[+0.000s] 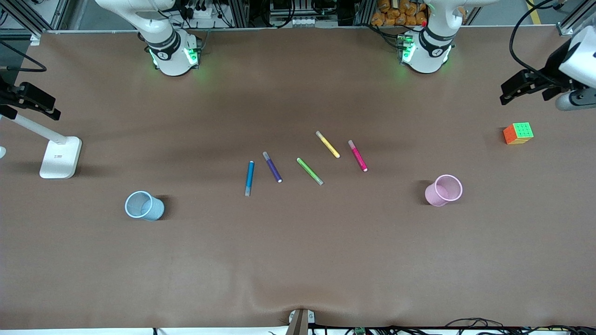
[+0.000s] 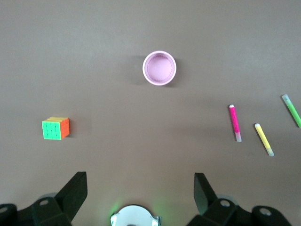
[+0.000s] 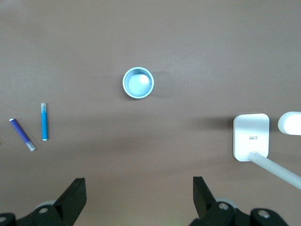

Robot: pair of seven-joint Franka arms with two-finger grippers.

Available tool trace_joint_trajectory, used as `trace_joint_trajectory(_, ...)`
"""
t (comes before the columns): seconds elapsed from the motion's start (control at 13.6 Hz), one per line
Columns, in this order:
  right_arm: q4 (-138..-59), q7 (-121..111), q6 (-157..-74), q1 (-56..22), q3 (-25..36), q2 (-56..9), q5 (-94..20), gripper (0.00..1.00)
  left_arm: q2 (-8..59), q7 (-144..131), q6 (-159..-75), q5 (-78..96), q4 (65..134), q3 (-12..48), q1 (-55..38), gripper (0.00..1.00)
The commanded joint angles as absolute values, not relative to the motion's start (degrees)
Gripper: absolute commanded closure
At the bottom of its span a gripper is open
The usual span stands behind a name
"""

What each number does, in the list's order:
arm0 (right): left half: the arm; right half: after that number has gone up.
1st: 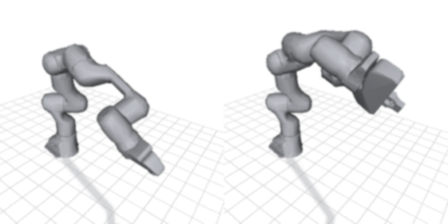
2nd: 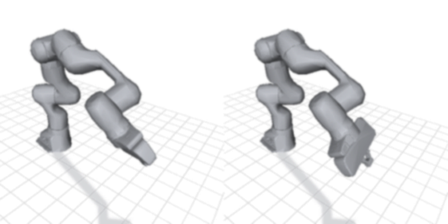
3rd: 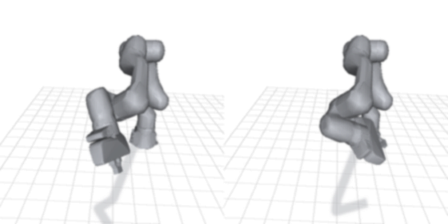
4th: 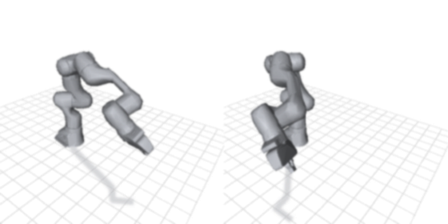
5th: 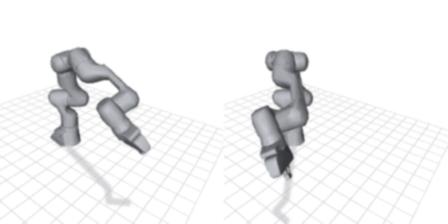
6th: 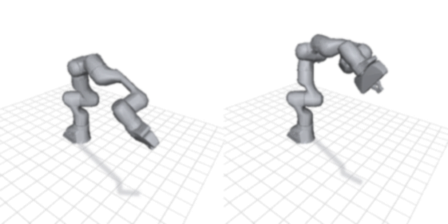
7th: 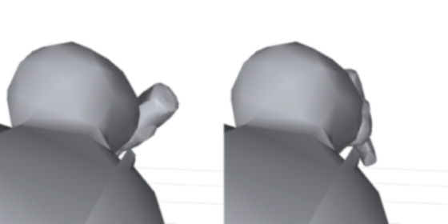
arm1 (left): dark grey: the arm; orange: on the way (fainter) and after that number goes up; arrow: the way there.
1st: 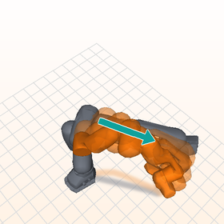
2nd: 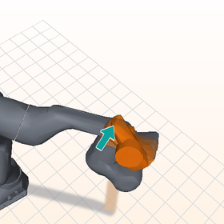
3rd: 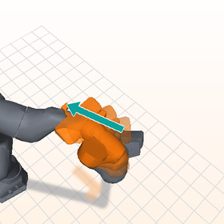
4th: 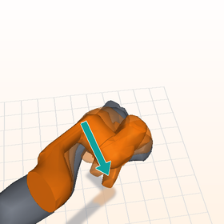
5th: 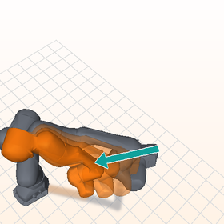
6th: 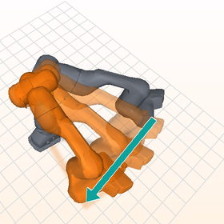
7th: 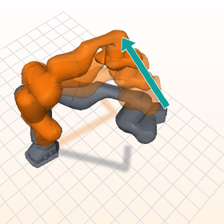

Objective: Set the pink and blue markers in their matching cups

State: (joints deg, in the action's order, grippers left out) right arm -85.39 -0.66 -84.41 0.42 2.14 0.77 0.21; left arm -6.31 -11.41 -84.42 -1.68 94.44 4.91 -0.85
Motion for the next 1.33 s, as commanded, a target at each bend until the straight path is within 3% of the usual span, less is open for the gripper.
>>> trace_joint_trajectory(0.0, -83.9, -0.7, -83.9, 0.0, 2.5, 1.0, 1.2, 0.0, -5.6, -12.7, -82.9, -1.2, 94.2, 6.1, -0.9, 0.0)
trace_joint_trajectory(1.25, -83.6, -0.5, -86.7, 1.9, 2.5, -1.0, 0.1, 0.0, -3.1, -12.6, -83.6, -1.8, 91.8, 8.5, -0.4, 0.0)
